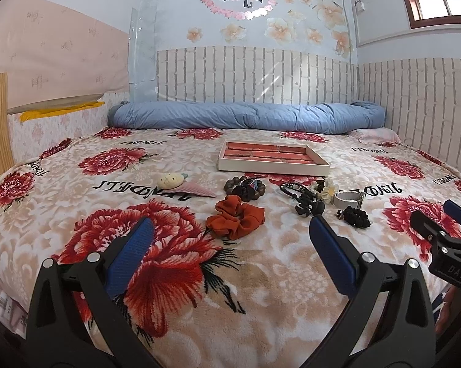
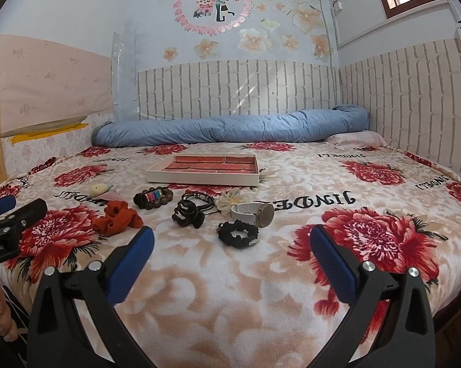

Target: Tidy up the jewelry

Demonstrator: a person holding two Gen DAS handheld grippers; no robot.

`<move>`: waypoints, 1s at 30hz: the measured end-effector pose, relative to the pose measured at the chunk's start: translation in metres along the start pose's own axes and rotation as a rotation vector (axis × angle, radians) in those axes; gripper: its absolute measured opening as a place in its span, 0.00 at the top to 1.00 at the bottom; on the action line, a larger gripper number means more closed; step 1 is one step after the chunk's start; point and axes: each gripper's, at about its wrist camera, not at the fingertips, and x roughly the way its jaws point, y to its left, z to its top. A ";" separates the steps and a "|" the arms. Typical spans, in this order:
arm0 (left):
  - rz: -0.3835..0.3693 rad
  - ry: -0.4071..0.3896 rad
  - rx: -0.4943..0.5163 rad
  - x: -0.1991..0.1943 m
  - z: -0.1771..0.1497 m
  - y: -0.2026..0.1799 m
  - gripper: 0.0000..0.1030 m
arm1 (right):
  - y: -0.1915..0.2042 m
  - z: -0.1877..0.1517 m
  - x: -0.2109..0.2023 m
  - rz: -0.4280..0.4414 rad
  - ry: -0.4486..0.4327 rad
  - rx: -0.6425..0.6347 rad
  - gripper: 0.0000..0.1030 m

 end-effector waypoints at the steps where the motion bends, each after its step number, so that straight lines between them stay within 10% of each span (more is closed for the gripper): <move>1: 0.001 0.001 0.001 0.000 0.000 0.000 0.05 | 0.000 -0.001 0.000 0.000 0.000 0.001 0.04; 30: -0.004 -0.004 -0.004 -0.004 0.002 0.000 0.05 | 0.000 0.003 -0.005 -0.004 -0.001 -0.001 0.04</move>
